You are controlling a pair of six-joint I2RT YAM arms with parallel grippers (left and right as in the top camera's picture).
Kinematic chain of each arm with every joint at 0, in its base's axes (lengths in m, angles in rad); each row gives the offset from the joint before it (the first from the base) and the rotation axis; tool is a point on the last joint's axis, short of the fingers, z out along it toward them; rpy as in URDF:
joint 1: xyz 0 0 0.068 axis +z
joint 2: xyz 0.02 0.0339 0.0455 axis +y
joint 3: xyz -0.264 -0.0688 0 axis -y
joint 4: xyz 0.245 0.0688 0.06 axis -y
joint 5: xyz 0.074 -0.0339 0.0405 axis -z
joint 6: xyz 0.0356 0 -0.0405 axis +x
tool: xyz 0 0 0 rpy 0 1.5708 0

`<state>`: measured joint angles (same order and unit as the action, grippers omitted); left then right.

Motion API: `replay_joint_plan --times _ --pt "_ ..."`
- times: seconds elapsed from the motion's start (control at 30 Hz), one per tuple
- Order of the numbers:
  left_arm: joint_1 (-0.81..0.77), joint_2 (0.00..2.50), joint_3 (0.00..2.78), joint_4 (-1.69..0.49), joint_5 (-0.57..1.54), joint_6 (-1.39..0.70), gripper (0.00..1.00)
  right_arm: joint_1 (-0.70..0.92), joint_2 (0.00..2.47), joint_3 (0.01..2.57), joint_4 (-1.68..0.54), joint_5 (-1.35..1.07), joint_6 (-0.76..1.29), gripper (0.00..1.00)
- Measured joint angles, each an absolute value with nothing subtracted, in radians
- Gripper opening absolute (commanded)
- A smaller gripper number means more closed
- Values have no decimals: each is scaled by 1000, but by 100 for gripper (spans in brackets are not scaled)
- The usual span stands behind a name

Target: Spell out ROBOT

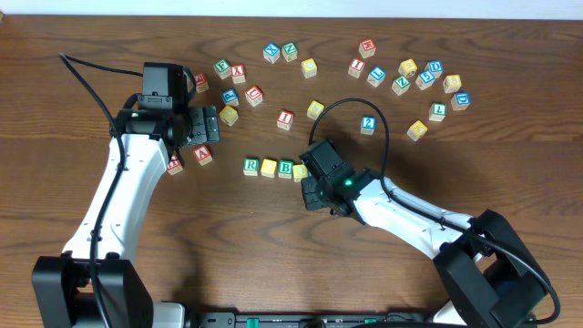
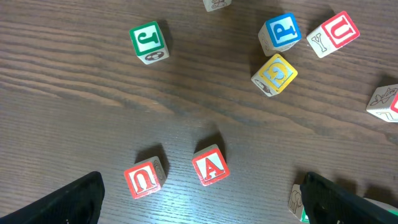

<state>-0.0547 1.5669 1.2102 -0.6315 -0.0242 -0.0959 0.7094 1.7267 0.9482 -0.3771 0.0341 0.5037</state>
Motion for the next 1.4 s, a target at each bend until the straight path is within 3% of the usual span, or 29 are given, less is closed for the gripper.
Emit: replay_joint_plan --times 1.4 --pt "-55 1567 1210 -632 -24 -96 99 737 1728 948 -378 78 490 1"
